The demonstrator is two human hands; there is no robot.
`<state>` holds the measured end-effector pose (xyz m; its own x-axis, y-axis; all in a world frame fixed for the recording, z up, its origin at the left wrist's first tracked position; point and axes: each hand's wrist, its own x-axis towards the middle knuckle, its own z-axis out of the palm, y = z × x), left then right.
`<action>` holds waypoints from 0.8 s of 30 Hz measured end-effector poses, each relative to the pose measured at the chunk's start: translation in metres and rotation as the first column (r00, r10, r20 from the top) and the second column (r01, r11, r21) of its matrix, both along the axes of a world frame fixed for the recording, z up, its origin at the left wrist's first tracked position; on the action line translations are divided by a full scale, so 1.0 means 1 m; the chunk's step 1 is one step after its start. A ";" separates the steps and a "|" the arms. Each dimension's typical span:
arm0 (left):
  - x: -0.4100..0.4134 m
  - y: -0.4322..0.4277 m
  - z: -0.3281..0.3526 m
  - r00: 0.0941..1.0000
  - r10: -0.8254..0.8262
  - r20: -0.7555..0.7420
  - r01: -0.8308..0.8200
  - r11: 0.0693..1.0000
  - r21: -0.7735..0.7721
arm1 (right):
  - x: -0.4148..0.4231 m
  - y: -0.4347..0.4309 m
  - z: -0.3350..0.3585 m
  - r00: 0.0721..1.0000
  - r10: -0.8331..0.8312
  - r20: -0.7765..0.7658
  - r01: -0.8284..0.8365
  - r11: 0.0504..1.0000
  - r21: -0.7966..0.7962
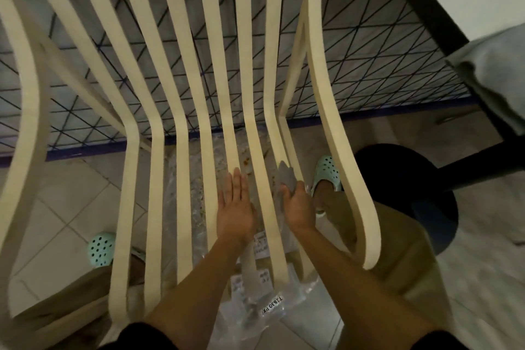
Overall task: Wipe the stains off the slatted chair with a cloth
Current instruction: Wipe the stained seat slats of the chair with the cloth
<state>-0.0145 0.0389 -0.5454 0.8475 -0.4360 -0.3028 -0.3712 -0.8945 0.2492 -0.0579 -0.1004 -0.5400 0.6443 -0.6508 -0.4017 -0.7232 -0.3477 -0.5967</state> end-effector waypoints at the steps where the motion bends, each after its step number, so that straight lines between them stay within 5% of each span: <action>1: -0.005 0.003 0.000 1.000 -0.004 -0.021 0.004 1.000 -0.006 | -0.010 0.003 0.000 1.000 -0.005 0.005 0.005 1.000 0.009; 13: -0.052 0.019 0.014 0.994 0.015 -0.104 -0.022 0.998 -0.062 | -0.125 0.041 0.010 0.992 -0.061 0.106 0.051 0.994 0.101; 24: -0.059 0.015 0.014 1.000 -0.011 0.026 0.010 0.999 0.047 | -0.077 0.024 0.010 1.000 -0.004 -0.021 0.004 0.999 0.038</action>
